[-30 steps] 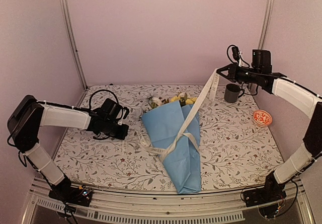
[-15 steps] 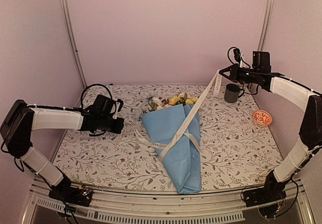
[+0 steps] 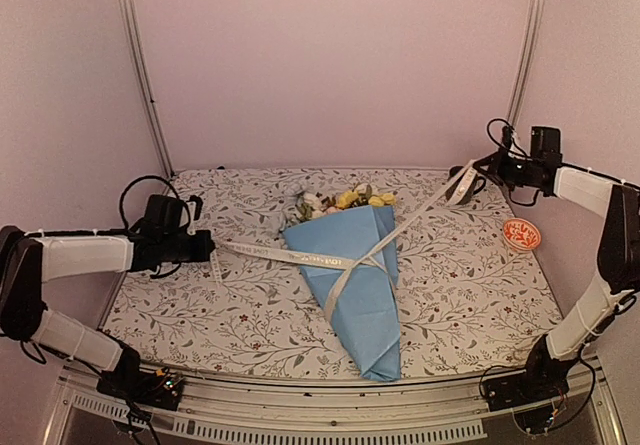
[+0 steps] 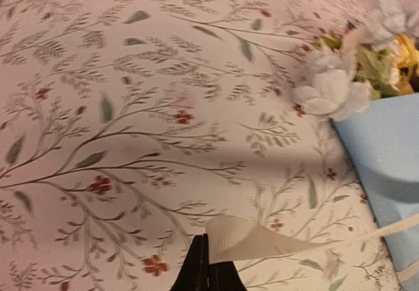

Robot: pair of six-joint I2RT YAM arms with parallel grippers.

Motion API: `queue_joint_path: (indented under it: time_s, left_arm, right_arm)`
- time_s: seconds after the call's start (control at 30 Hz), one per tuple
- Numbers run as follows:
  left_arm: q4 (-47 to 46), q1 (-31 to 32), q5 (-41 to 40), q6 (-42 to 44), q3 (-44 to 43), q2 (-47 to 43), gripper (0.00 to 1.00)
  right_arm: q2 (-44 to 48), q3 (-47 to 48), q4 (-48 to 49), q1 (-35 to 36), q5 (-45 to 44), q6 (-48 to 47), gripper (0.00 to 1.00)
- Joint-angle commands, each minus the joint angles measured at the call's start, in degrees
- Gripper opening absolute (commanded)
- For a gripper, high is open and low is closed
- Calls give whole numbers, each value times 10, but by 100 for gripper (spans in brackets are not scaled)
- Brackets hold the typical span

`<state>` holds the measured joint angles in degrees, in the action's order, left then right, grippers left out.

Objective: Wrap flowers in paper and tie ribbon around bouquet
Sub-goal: Tie the ribbon around the folded bouquet.

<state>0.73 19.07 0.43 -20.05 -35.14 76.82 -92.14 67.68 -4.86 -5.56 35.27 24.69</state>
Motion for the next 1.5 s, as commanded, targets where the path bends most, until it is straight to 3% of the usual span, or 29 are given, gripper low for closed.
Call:
queue_joint_path:
  time_s: [0.0, 0.23, 0.37, 0.67, 0.93, 1.37, 1.47]
  left_arm:
    - [-40, -173, 40, -93, 110, -123, 0]
    - [-36, -359, 38, -179, 220, -265, 0]
    - [-16, -408, 31, -192, 240, -314, 0]
    - [49, -491, -4, -232, 270, -400, 0]
    - [61, -541, 6, -240, 271, -415, 0]
    - [24, -586, 61, -233, 280, -401, 0]
    - [-14, -581, 127, -217, 278, -390, 0]
  right_arm:
    - [54, -115, -3, -177, -56, 68, 0]
    - [108, -236, 6, -335, -82, 70, 0]
    - [107, -256, 18, -398, -74, 87, 0]
    - [123, -247, 2, -400, -98, 80, 0]
    - [128, -243, -5, -407, -110, 78, 0]
    - [130, -241, -9, -417, -83, 74, 0]
    - [147, -231, -11, -356, -77, 67, 0]
